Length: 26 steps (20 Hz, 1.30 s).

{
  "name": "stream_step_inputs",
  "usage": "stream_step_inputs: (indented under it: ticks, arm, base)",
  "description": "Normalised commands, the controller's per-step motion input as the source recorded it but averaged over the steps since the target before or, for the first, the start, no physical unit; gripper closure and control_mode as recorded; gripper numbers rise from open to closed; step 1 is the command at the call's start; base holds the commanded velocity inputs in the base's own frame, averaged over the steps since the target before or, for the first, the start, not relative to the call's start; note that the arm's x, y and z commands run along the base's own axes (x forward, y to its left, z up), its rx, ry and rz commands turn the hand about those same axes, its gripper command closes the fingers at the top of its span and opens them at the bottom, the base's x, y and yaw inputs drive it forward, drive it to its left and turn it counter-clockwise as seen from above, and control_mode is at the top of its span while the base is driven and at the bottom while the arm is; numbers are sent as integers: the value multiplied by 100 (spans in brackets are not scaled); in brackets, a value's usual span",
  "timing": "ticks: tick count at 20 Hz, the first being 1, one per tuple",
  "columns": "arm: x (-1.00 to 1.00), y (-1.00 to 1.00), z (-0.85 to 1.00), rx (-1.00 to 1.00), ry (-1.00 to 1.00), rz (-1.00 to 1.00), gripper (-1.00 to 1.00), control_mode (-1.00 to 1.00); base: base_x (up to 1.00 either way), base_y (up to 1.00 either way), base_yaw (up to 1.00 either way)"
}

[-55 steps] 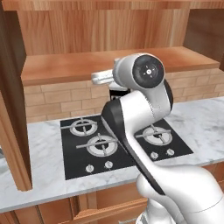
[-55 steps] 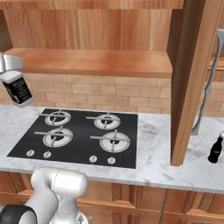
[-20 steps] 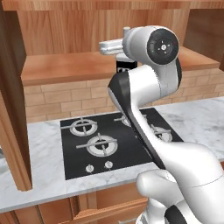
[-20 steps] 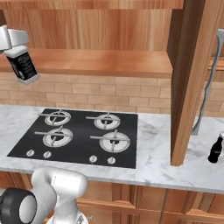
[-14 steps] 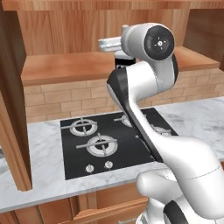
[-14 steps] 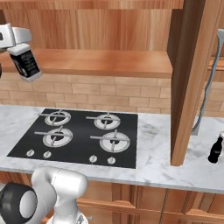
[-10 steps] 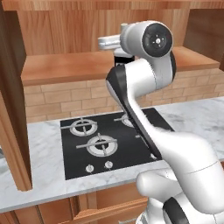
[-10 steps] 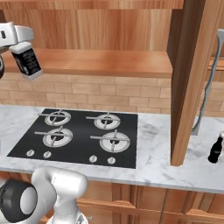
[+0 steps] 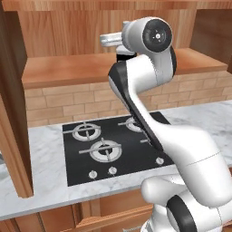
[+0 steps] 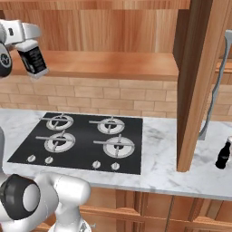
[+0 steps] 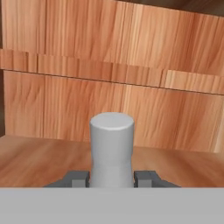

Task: Sort all alcoholic drinks to one cabinet, and non-alcoholic drinks to the other.

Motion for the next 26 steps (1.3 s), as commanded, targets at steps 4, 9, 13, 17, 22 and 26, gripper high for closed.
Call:
stream_step_inputs:
  ticks: [4, 9, 13, 17, 22, 26]
  arm:
    - [27, 0, 5, 0, 0, 0, 100, -100]
    - [28, 0, 6, 0, 0, 0, 100, -100]
    - [28, 0, 7, 0, 0, 0, 100, -100]
    - [29, 0, 0, 0, 0, 0, 100, -100]
    - [24, 0, 0, 0, 0, 0, 100, -100]
    - [18, 0, 0, 0, -3, 0, 100, -100]
  base:
    - [0, 0, 0]
    - [0, 0, 0]
    - [0, 0, 0]
    - [0, 0, 0]
    - [0, 0, 0]
    - [0, 0, 0]
